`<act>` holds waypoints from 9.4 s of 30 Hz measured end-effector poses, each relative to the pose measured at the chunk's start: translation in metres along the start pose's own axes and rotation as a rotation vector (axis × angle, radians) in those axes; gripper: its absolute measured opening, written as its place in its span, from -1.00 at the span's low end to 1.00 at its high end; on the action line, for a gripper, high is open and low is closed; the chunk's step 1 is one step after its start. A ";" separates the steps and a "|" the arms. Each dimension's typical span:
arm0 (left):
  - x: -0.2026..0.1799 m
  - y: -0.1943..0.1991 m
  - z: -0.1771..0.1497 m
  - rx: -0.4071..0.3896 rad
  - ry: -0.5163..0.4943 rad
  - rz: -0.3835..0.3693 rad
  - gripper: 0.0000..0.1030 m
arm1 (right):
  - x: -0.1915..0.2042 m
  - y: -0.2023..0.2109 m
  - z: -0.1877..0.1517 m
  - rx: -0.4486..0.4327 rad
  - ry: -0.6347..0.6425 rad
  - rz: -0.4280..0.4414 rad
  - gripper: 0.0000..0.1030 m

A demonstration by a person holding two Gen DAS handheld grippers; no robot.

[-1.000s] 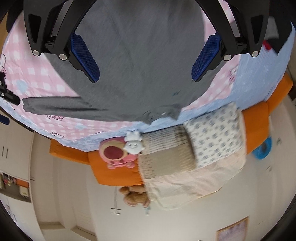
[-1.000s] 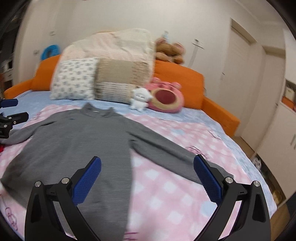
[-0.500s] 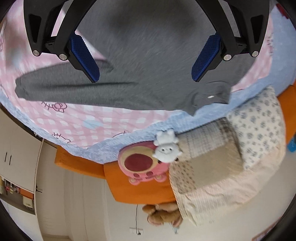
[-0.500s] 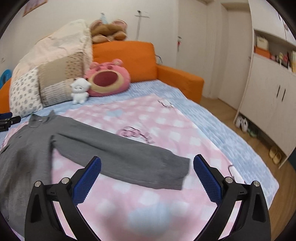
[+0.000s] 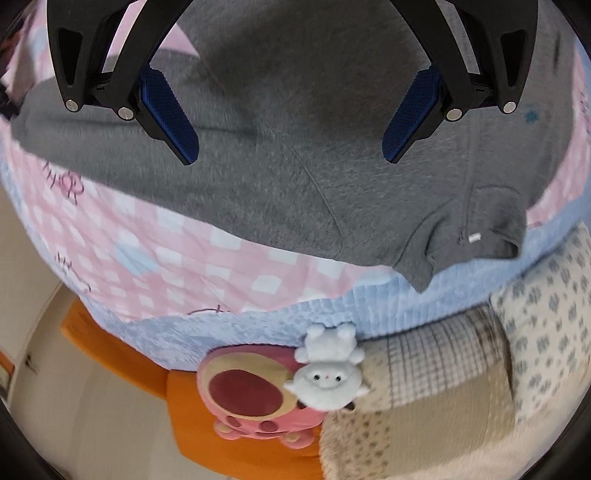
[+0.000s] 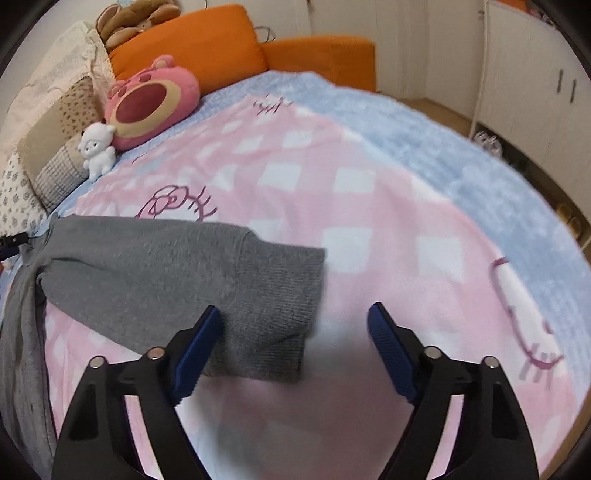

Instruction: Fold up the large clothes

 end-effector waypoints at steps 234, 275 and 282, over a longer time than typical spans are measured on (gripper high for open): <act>0.104 0.285 -0.242 -0.063 -0.262 -0.061 0.62 | 0.704 0.028 -0.323 0.252 1.020 0.478 0.76; 0.366 0.101 -0.231 0.065 0.544 -0.380 -0.66 | 0.467 0.092 -0.210 0.461 0.656 0.976 -0.78; 0.362 0.051 -0.261 0.165 0.535 -0.340 -0.54 | 0.444 0.033 -0.220 0.479 0.659 0.706 -0.78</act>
Point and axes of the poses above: each gripper's, at about its wrist camera, not at the fingertips, and y roughly against the way its jaws point, x to its left, z to its top, the point moved 6 cm from there along -y, roughly the way its jaws point, and after that the axes turned 13 degrees about x, right-handed, at the moved point
